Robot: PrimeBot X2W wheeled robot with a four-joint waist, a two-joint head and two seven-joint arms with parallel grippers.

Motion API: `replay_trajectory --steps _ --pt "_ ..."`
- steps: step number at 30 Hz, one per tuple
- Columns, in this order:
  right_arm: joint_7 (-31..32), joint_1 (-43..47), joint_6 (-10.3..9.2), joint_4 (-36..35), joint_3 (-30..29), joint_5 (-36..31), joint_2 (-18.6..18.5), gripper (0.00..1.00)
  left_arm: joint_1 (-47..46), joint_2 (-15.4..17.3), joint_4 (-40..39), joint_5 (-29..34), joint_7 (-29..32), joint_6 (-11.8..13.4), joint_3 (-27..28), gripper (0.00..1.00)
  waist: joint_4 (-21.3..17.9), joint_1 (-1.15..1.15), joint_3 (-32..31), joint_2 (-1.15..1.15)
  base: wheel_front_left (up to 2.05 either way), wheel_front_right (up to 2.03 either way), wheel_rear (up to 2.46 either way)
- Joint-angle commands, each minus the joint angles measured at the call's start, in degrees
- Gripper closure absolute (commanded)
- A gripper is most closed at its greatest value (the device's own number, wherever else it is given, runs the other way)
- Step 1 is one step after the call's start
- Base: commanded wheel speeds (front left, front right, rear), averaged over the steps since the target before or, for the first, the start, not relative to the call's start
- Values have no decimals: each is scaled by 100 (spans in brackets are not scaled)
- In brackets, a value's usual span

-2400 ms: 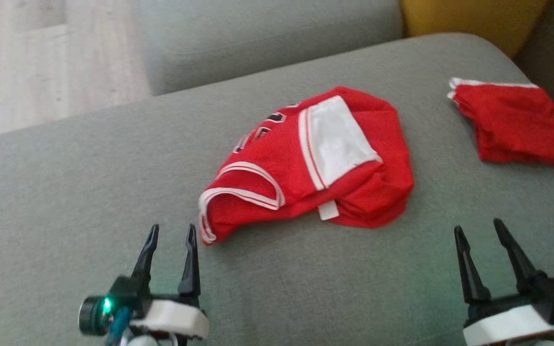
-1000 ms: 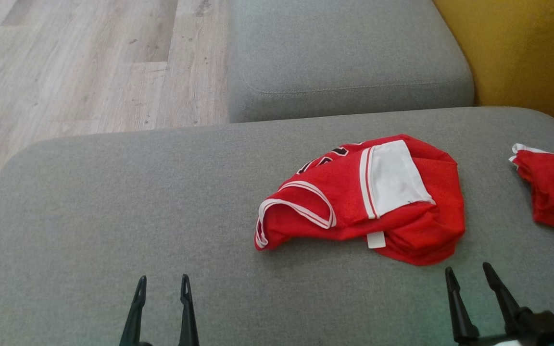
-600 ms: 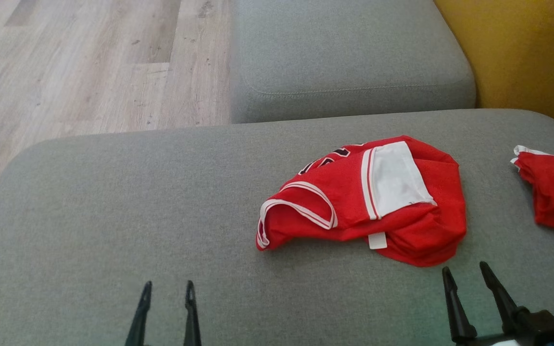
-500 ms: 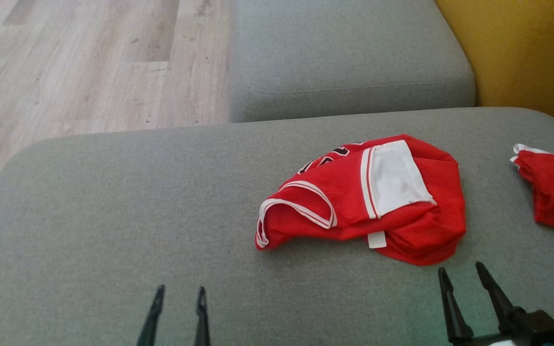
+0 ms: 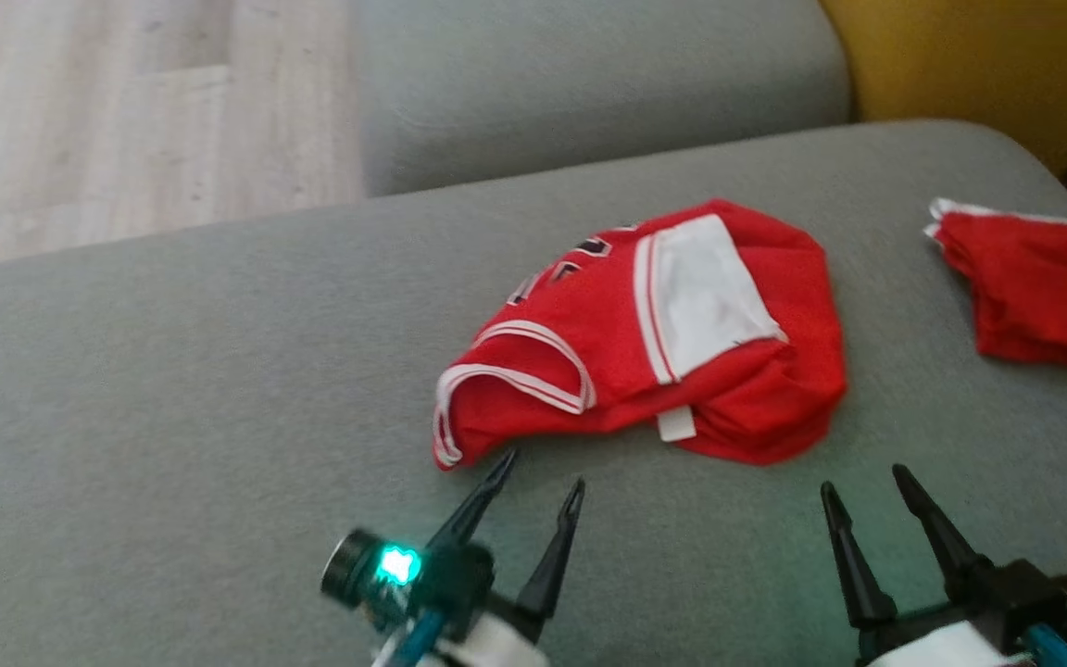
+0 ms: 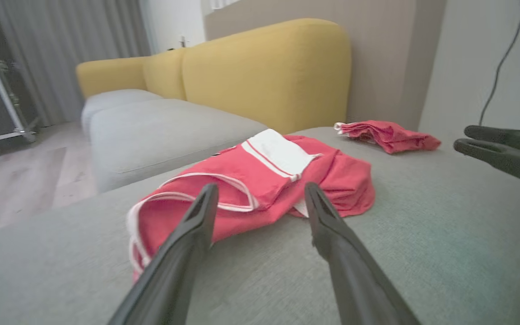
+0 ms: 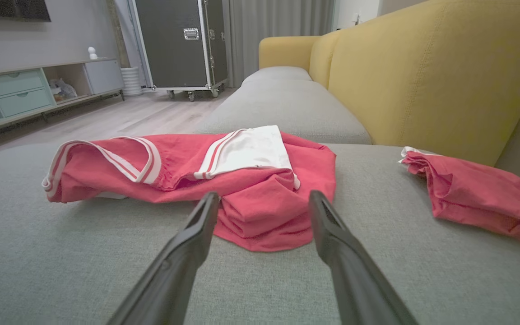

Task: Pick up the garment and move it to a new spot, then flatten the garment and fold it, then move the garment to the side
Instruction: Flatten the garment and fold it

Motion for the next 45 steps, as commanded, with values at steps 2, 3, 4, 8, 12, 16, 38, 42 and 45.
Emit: replay_trajectory --steps 2,3,4,8,12,16,38,42,45 --pt "-22 -307 -4 -184 162 21 -169 0 -501 -25 92 -182 -23 1 -17 0 -295 -1 218 0 0 0 0" --pt "-22 -342 -4 -188 181 32 -192 0 -697 -25 272 -300 15 6 -153 0 -378 -1 262 0 0 0 0" --pt "-22 -381 -4 -195 198 41 -212 0 -887 -25 436 -423 52 40 -259 0 -465 -1 319 0 0 0 0" --pt "-22 -554 -4 -210 227 90 -256 0 -1574 -25 1125 -877 277 256 -537 0 -803 -1 539 0 0 0 0" --pt "-22 -646 -4 -194 219 128 -244 0 -2137 -25 1722 -1149 297 513 -650 0 -1061 -1 717 0 0 0 0" --pt "-22 -697 -4 -169 209 154 -203 0 -2528 -25 2322 -1506 421 569 -784 0 -1269 -1 842 0 0 0 0" --pt "-22 -755 -4 -31 344 117 -67 0 -4396 -25 2391 -3082 194 -781 -1381 100 -1660 -1 446 0 0 0 0" --pt "-22 -727 -4 -15 366 99 -9 0 -5458 -25 2508 -3349 164 -959 -1097 100 -1833 -1 282 0 0 0 0" --pt "-22 -655 -4 6 380 87 -7 0 -6227 -22 2608 -3495 70 -1038 -773 100 -1903 -1 194 0 0 0 0"
